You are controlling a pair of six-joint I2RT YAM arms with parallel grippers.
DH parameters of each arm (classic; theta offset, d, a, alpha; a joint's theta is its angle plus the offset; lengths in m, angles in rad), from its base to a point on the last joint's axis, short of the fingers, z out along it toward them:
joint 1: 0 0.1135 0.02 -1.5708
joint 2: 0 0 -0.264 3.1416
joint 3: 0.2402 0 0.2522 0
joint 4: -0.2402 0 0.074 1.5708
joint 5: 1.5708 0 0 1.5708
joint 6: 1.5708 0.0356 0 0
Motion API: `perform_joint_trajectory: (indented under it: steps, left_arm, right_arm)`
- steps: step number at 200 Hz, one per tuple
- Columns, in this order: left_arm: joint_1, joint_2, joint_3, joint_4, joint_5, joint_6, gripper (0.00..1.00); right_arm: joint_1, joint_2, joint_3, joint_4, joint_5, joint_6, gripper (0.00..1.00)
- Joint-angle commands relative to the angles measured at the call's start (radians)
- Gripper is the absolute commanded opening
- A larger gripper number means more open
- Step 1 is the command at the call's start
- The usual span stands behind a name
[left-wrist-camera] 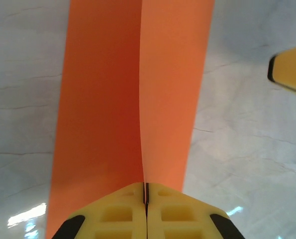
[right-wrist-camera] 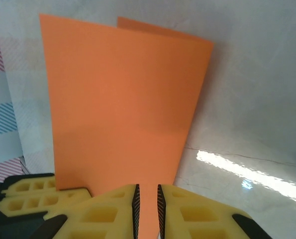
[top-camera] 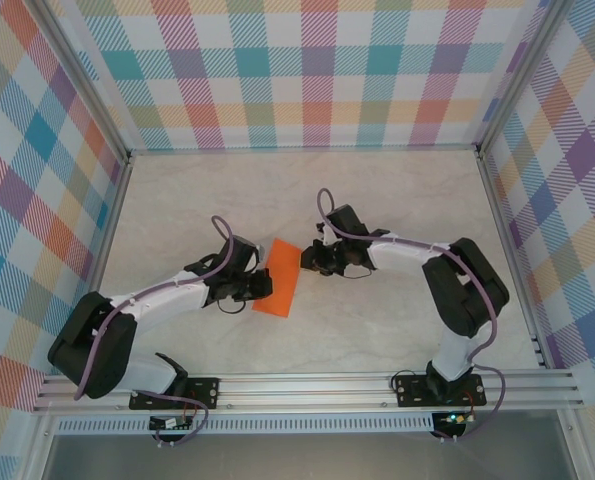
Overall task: Fold a paper plane with a square sheet of paper (pick it up from the middle)
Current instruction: Fold the triangle a second time at the center of the table.
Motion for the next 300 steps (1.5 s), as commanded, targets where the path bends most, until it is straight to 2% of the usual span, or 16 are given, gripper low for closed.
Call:
perform_joint_trajectory:
  steps: [1,67,100,139,166,198,261,300]
  left_arm:
    - [0.006,0.012,-0.01,-0.026,-0.069,-0.046,0.06]
    - [0.006,0.059,0.004,-0.025,-0.066,-0.087,0.08]
    - [0.006,0.041,0.005,-0.016,-0.035,-0.123,0.23]
    - [0.006,0.008,-0.005,-0.005,0.071,-0.145,0.36]
    - [0.006,-0.011,-0.022,0.047,0.158,-0.171,0.38]
    - [0.006,-0.03,-0.019,0.098,0.202,-0.202,0.39]
    - [0.009,0.013,-0.028,0.234,0.199,-0.251,0.48]
    - [0.012,0.059,-0.045,0.28,0.155,-0.253,0.47]
  right_arm:
    - [0.032,0.064,0.062,0.008,-0.043,-0.008,0.19]
    - [0.058,0.192,0.174,-0.043,-0.055,-0.022,0.17]
    - [0.058,0.242,0.215,-0.092,-0.033,-0.031,0.17]
    - [0.058,0.27,0.224,-0.109,-0.019,-0.025,0.17]
    - [0.058,0.281,0.23,-0.123,-0.014,-0.018,0.17]
    - [0.058,0.293,0.241,-0.137,-0.013,-0.012,0.17]
    - [0.058,0.294,0.242,-0.129,-0.035,0.002,0.17]
    - [0.055,0.249,0.23,-0.102,-0.057,0.01,0.17]
